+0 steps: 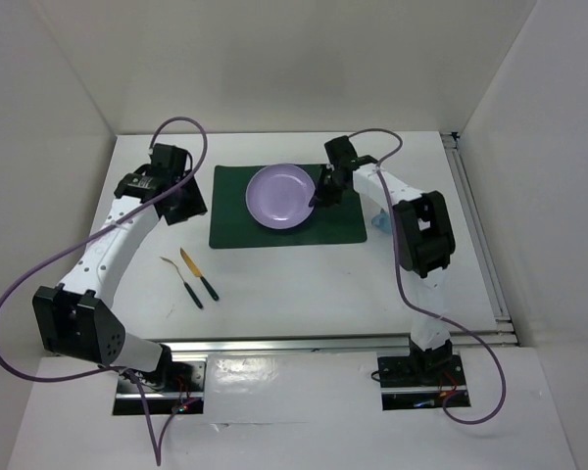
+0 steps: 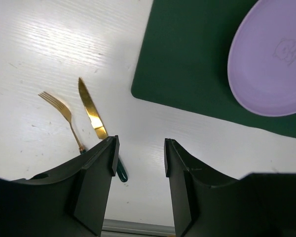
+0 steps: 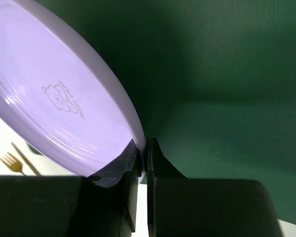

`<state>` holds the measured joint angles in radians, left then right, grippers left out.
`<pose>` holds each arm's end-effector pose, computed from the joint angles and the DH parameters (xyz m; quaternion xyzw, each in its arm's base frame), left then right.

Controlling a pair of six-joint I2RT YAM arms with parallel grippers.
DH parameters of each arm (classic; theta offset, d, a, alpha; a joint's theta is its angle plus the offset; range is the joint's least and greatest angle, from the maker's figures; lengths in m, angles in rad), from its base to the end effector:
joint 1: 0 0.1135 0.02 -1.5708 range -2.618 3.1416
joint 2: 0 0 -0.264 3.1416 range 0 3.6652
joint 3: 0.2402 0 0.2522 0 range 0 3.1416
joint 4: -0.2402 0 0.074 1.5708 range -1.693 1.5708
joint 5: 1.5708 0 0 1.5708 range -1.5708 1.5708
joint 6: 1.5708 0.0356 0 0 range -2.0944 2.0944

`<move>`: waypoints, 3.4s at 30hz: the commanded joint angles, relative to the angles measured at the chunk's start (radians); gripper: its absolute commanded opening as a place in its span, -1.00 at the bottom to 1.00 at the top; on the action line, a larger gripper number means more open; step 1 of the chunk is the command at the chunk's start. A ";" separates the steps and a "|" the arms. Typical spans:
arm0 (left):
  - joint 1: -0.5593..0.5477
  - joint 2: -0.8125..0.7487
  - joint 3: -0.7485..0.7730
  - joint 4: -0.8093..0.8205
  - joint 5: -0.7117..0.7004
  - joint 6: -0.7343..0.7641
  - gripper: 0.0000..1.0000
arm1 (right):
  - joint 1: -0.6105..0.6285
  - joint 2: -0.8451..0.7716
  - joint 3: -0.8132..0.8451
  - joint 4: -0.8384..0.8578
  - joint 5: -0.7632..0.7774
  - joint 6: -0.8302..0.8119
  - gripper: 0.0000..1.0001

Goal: Set the dinner table for one person

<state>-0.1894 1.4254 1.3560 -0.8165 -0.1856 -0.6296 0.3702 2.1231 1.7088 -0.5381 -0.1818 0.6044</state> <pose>0.2951 -0.0499 0.3332 -0.2351 0.9085 -0.0531 0.3415 0.4359 0.1761 0.2057 0.0834 0.9454 0.2183 0.2273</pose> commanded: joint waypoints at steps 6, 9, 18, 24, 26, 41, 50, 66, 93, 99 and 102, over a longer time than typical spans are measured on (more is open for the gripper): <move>0.048 -0.040 0.022 -0.013 0.011 0.034 0.26 | -0.020 0.027 0.017 0.038 -0.050 0.097 -1.00; 0.048 -0.040 0.012 -0.013 0.021 0.034 0.26 | -0.020 0.052 0.026 0.027 -0.062 0.097 -0.71; 0.048 -0.040 0.012 -0.013 0.032 0.034 0.26 | -0.020 0.012 0.055 -0.020 0.021 0.087 0.39; 0.048 -0.040 0.022 -0.013 0.041 0.034 0.26 | -0.020 -0.153 0.127 -0.100 0.125 0.018 0.51; 0.048 -0.040 0.031 -0.013 0.041 0.034 0.26 | -0.020 -0.211 0.127 -0.128 0.227 -0.015 0.48; 0.048 -0.022 0.029 0.007 0.106 0.034 0.26 | -0.527 -0.603 -0.366 -0.174 0.188 -0.092 0.63; 0.048 -0.011 0.029 0.016 0.106 0.034 0.26 | -0.527 -0.474 -0.396 -0.086 0.119 -0.101 0.66; 0.048 0.020 0.048 0.025 0.124 0.034 0.26 | -0.416 -0.368 -0.304 -0.089 0.272 -0.112 -1.00; 0.048 0.029 0.098 -0.036 0.146 0.044 0.26 | -0.186 0.231 0.673 -0.379 0.262 -0.058 -1.00; 0.048 0.029 0.077 -0.036 0.155 0.044 0.26 | -0.186 0.273 0.673 -0.379 0.283 -0.058 -1.00; 0.048 0.029 0.068 -0.036 0.155 0.044 0.26 | -0.177 0.297 0.687 -0.370 0.283 -0.049 -1.00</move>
<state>-0.1410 1.4574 1.4284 -0.8467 -0.0456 -0.6033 0.1761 2.4001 2.3505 -0.9619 0.0971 0.5312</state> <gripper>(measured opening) 0.633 0.144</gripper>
